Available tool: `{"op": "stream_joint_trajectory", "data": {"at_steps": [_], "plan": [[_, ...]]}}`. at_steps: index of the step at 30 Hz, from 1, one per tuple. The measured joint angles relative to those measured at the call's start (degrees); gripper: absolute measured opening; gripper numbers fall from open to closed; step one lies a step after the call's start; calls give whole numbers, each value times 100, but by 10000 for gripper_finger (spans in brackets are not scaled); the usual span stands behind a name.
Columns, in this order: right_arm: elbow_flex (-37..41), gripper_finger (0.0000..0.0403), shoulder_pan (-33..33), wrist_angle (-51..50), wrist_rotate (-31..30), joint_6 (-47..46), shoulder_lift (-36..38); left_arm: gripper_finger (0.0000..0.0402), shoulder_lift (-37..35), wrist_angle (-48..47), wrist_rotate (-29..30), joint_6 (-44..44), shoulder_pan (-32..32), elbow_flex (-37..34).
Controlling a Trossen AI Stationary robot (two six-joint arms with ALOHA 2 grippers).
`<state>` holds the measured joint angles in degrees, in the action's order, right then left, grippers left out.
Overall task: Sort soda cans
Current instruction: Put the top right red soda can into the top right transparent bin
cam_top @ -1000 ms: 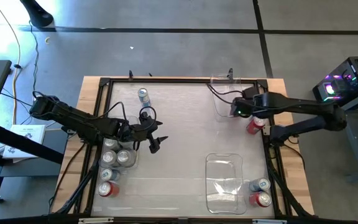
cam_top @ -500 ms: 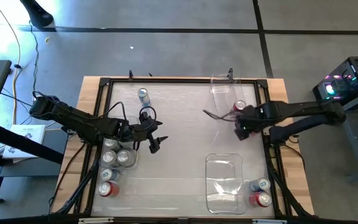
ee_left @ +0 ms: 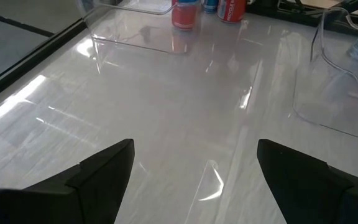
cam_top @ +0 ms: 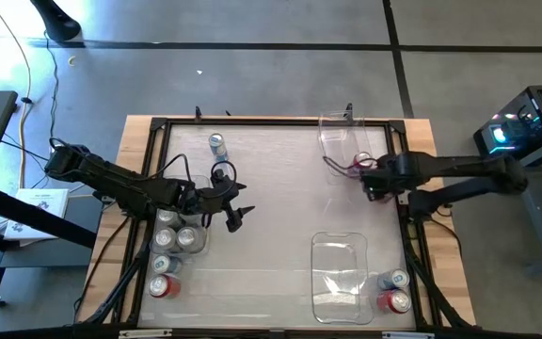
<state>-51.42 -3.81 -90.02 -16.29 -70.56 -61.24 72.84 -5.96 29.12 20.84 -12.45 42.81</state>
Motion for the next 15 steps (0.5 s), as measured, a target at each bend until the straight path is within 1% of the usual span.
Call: {"op": "stream_joint_trajectory", "data": {"at_steps": [4, 7, 15], "plan": [[168, 348, -508, 9, 34, 390, 22, 336, 0, -5, 0, -1, 0, 0], [280, 348, -809, 195, 133, 683, 28, 336, 0, -5, 0, -2, 0, 0], [439, 348, -1403, 697, 326, 1327, 12, 336, 0, 0, 0, -4, 0, 0]]}}
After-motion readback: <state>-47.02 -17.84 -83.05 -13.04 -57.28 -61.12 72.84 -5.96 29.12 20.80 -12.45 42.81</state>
